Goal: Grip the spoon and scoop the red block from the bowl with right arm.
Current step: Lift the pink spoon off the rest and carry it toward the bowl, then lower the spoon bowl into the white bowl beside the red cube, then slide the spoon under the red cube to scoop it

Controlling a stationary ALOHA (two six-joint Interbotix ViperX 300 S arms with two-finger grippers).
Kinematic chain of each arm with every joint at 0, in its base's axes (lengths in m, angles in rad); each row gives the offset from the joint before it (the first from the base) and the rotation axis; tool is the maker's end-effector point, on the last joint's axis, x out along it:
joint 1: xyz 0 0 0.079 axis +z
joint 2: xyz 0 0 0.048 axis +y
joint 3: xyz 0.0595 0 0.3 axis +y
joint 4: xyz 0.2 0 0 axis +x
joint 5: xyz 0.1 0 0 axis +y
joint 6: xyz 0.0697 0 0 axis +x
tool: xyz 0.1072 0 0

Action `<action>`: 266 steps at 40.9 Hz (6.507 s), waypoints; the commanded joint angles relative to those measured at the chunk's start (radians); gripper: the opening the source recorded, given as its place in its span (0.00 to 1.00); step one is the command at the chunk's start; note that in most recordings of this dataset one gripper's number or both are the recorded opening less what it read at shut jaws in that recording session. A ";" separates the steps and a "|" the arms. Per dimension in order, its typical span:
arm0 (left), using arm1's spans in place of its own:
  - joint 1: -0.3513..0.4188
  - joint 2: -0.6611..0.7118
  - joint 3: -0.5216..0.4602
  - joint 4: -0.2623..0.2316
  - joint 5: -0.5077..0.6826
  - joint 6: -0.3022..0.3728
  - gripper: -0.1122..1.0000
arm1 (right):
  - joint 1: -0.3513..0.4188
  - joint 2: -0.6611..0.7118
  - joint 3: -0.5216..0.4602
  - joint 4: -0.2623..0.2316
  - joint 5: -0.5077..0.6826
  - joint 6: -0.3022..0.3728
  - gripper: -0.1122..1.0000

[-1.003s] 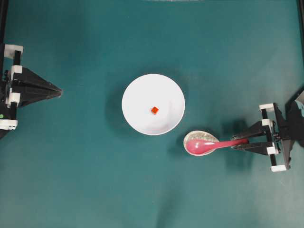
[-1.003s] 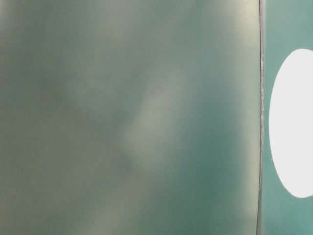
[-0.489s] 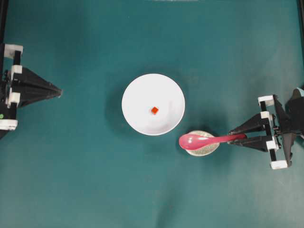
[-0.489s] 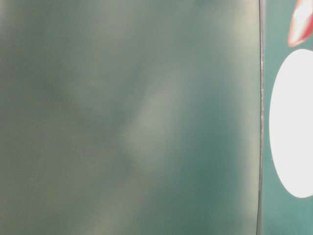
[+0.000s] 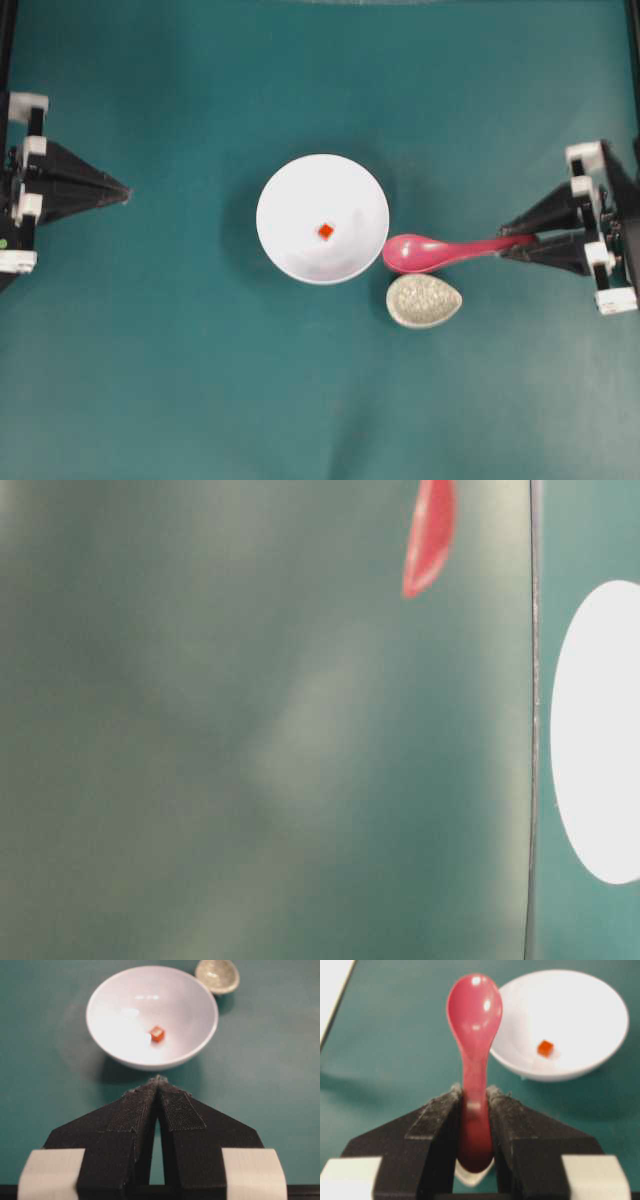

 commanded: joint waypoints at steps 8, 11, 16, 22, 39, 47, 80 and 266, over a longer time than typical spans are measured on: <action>0.002 0.002 -0.023 0.003 -0.005 -0.002 0.10 | -0.143 -0.028 -0.144 -0.034 0.268 0.000 0.33; 0.002 0.002 -0.023 0.003 -0.005 -0.002 0.10 | -0.161 -0.023 -0.175 -0.044 0.307 0.000 0.33; 0.002 0.002 -0.023 0.003 -0.006 -0.002 0.10 | -0.184 -0.011 -0.219 -0.061 0.351 0.005 0.33; 0.002 0.002 -0.023 0.003 -0.006 -0.002 0.10 | -0.206 0.012 -0.244 -0.061 0.380 0.009 0.33; 0.002 0.000 -0.020 0.003 -0.005 -0.005 0.10 | -0.235 0.124 -0.322 -0.064 0.442 0.031 0.33; 0.002 0.002 -0.018 0.003 -0.005 -0.003 0.10 | -0.236 0.176 -0.367 -0.071 0.471 0.032 0.33; 0.002 -0.002 -0.017 0.003 -0.011 0.003 0.10 | -0.247 0.445 -0.572 -0.156 0.614 0.087 0.33; 0.002 -0.003 -0.018 0.006 -0.020 0.003 0.10 | -0.181 0.770 -0.713 -0.336 0.488 0.199 0.33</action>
